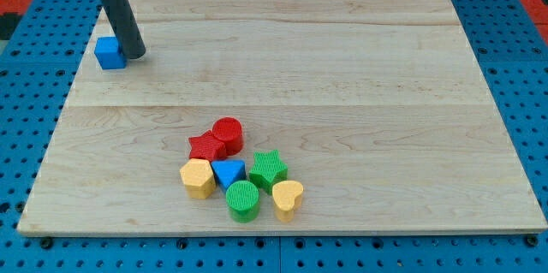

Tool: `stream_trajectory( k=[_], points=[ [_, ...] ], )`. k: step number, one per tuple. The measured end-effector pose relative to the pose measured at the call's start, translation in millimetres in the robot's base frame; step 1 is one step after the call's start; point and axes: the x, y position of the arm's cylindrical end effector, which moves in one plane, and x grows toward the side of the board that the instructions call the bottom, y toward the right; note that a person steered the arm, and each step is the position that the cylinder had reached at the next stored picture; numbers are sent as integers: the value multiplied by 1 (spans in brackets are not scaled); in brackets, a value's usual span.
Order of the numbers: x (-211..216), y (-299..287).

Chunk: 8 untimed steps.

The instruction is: Move blue cube to top left

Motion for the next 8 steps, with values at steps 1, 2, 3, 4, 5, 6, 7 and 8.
stream_trajectory(
  k=[1, 2, 3, 4, 5, 6, 7, 8],
  points=[
    [42, 28],
    [64, -10],
    [27, -38],
    [-10, -45],
    [-43, -45],
    [-38, -49],
    [-62, -57],
    [-79, -59]
  ],
)
